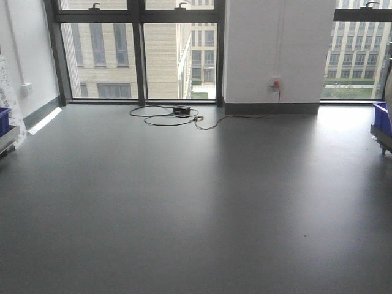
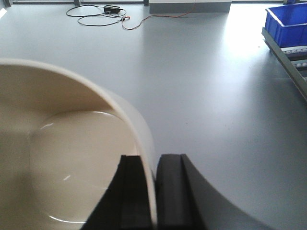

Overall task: Move white bin to right shelf second layer
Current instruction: 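Turn toward the roller shelf holding the bin in the right gripper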

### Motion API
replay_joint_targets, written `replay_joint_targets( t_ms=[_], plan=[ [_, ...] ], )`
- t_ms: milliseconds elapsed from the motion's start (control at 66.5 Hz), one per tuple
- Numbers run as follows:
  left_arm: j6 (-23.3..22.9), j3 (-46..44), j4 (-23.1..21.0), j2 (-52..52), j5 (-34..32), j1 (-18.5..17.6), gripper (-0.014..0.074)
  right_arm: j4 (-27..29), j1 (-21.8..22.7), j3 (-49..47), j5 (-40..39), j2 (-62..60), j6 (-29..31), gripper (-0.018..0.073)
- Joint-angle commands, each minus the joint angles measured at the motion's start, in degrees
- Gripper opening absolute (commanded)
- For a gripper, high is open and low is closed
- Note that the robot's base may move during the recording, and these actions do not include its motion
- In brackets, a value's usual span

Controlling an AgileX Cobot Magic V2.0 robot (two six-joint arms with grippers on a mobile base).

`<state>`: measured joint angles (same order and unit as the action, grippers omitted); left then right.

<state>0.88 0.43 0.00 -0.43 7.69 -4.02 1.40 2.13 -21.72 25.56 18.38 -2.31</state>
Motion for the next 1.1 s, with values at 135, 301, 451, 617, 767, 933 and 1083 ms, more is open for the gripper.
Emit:
replay_joint_targets(
  t_ms=[135,301,451,617,767,933,1083],
  plan=[
    [-0.2,2.1,0.0,-0.9,-4.9,-0.4,0.0085,-0.1,0.1,-1.8,-5.6,0.3,-0.3,0.0048],
    [-0.2,2.1,0.0,-0.9,-4.9,-0.4,0.0085,-0.1,0.1,-1.8,-5.6,0.3,-0.3,0.0048],
    [-0.2,2.1,0.0,-0.9,-4.9,-0.4,0.0085,-0.1,0.1,-1.8,-5.6,0.3,-0.3,0.0048],
    [-0.2,2.1,0.0,-0.9,-4.9,-0.4,0.0085,-0.1,0.1,-1.8,-5.6,0.3,-0.3,0.0048],
    [-0.2,2.1,0.0,-0.9,-4.9,-0.4,0.0085,-0.1,0.1,-1.8,-5.6,0.3,-0.3,0.0048],
    [-0.2,2.1,0.0,-0.9,-4.9,-0.4,0.0085,-0.1,0.1,-1.8,-5.6,0.3,-0.3,0.0048],
    [-0.2,2.1,0.0,-0.9,-4.9,-0.4,0.0085,-0.1,0.1,-1.8,-5.6,0.3,-0.3,0.0048]
  ],
)
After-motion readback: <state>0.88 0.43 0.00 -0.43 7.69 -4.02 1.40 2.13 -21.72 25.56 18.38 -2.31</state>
